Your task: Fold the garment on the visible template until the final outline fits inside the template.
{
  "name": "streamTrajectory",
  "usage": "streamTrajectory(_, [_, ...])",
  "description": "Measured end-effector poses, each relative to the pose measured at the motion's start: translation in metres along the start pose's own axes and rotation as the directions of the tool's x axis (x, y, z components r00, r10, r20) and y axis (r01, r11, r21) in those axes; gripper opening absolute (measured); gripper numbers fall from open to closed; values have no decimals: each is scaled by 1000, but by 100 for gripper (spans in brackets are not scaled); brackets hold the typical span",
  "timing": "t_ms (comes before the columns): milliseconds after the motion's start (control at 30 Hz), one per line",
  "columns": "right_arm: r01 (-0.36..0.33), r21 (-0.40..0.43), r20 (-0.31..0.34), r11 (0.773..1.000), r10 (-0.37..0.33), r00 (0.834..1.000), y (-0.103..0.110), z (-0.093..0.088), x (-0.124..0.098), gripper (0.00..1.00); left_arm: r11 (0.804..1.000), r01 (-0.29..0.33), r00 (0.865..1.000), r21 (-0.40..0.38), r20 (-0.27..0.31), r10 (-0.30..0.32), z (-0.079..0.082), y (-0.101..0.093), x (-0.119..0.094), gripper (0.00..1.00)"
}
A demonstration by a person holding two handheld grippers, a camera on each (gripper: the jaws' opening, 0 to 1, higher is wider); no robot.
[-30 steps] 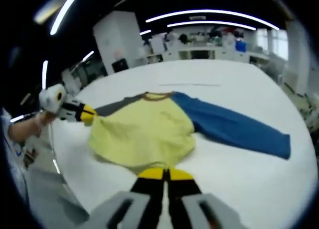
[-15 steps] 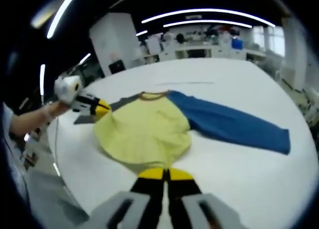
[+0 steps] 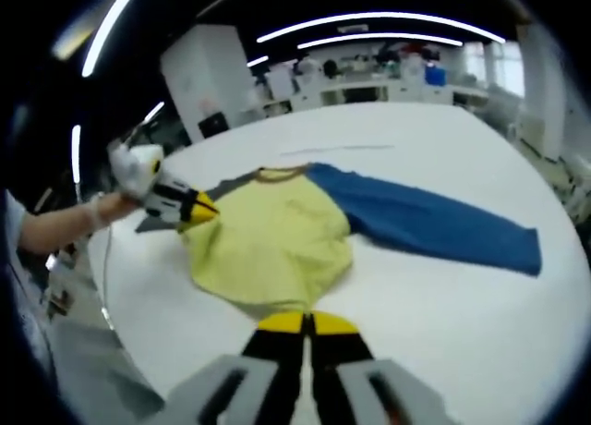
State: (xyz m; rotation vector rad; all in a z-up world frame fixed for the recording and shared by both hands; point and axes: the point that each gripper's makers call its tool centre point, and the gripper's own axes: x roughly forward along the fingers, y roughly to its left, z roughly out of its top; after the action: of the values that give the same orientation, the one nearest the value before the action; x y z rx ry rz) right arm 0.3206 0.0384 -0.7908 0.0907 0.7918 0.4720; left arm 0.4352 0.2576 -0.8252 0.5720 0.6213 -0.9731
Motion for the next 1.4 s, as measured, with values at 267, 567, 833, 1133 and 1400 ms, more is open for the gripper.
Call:
streamTrajectory(267, [-1, 5, 5, 1000, 1, 1000, -1, 1, 0, 0, 1000, -9, 1000, -25, 5, 9, -2, -5, -1, 3])
streamTrajectory(567, [1, 4, 9, 1000, -1, 1000, 0, 1, -1, 0, 997, -50, 997, -51, 61, 53, 2, -2, -20, 28])
streamTrajectory(833, [-2, 9, 12, 1000, 2, 1000, 1, 2, -1, 0, 995, -61, 992, -80, 108, 69, 2, -12, -42, 32])
streamTrajectory(1133, [-3, 8, 10, 1000, 3, 1000, 4, 0, -2, 0, 995, -50, 992, -86, 111, 60, -9, -39, -54, 21])
streamTrajectory(1400, [-6, 11, 12, 1000, 6, 1000, 2, 2, -1, 0, 994, -44, 998, -103, 48, 49, -32, -50, -44, 12])
